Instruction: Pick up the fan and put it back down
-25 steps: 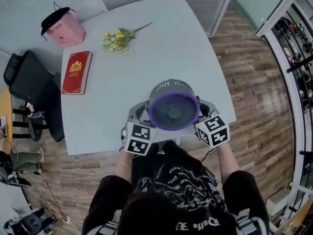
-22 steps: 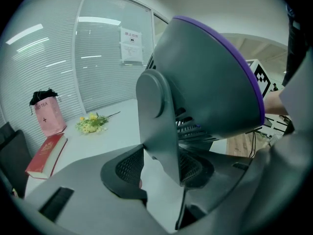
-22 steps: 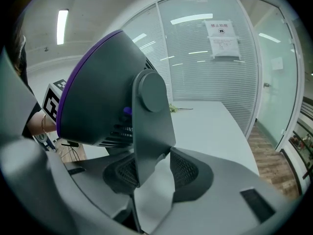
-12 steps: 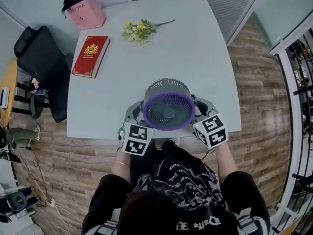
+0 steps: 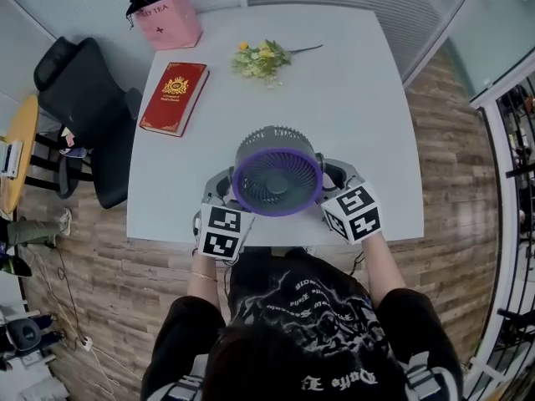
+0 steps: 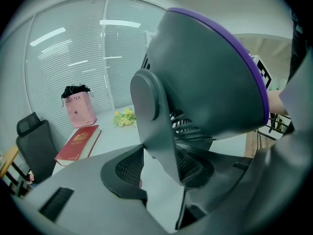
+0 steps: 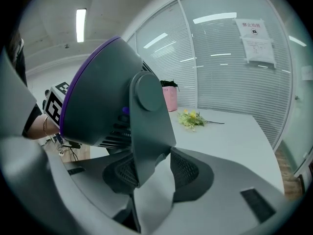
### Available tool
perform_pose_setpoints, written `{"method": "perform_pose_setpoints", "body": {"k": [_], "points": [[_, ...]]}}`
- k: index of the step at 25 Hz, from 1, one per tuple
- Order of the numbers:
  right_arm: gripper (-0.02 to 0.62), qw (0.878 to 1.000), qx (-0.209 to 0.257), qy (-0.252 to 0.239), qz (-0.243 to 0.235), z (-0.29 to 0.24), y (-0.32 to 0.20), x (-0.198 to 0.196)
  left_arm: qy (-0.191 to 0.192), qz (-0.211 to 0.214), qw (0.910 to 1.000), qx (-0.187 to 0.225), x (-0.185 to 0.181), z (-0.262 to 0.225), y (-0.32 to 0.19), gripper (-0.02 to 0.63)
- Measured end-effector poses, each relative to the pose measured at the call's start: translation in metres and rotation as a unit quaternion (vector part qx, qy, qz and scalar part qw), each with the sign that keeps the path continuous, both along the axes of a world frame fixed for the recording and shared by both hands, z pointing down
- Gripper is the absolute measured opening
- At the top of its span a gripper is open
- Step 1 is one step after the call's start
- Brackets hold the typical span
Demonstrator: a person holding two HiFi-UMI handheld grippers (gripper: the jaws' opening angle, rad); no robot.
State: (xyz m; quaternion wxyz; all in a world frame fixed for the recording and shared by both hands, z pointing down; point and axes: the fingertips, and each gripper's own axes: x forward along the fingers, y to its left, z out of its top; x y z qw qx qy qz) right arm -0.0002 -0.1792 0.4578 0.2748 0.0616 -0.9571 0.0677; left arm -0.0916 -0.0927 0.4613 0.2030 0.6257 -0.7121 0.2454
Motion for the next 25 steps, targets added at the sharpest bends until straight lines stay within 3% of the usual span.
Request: {"method": "perform_pose_setpoints", "body": {"k": [14,25], "points": [[0.161,0.999,0.018,-0.002,-0.027,-0.01,-0.016,-0.094,-0.003,-0.027,0.9996,0.009,-0.089,-0.006,-0.011,0.19],[0.155,0.999,0.01,0.008,-0.031,0.012,-0.043,-0.162,0.007,-0.048,0.9988,-0.001,-0.155,0.015,-0.035,0.187]]}}
